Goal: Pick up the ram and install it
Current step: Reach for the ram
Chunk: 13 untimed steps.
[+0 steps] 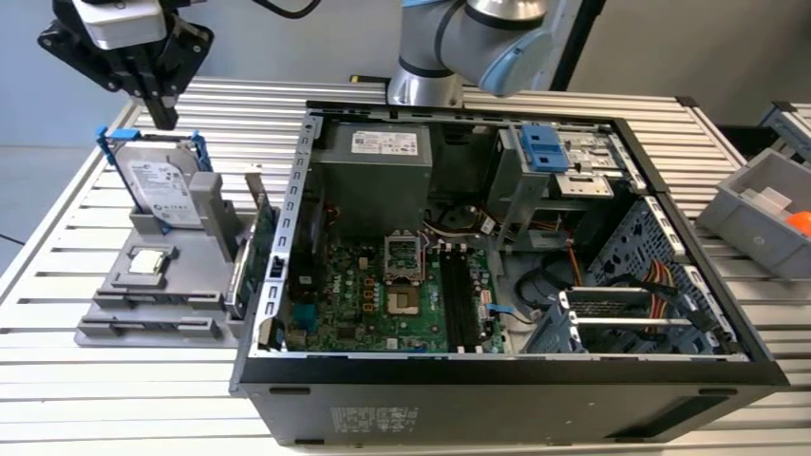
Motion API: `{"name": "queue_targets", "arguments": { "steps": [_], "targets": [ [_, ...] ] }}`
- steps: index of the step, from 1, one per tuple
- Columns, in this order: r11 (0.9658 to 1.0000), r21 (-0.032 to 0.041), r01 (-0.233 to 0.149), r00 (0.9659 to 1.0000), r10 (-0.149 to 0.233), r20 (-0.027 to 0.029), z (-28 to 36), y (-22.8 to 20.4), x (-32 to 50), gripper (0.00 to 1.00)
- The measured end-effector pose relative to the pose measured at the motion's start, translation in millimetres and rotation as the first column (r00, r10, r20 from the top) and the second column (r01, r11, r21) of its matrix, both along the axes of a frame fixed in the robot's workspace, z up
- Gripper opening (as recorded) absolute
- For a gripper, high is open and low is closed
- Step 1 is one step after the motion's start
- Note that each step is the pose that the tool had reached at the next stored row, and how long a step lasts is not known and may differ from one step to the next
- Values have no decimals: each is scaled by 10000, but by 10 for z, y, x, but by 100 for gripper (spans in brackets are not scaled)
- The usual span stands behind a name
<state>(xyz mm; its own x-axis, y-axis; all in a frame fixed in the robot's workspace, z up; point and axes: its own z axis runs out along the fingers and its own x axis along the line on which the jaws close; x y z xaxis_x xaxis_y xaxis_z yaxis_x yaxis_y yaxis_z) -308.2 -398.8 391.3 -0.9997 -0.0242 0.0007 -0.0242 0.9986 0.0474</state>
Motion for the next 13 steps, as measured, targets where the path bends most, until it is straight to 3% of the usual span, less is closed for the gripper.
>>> {"name": "queue_targets", "arguments": {
  "steps": [13],
  "targets": [
    [10000,0,0,10000,0,-9,-1,0,-92,0]
  ]
}}
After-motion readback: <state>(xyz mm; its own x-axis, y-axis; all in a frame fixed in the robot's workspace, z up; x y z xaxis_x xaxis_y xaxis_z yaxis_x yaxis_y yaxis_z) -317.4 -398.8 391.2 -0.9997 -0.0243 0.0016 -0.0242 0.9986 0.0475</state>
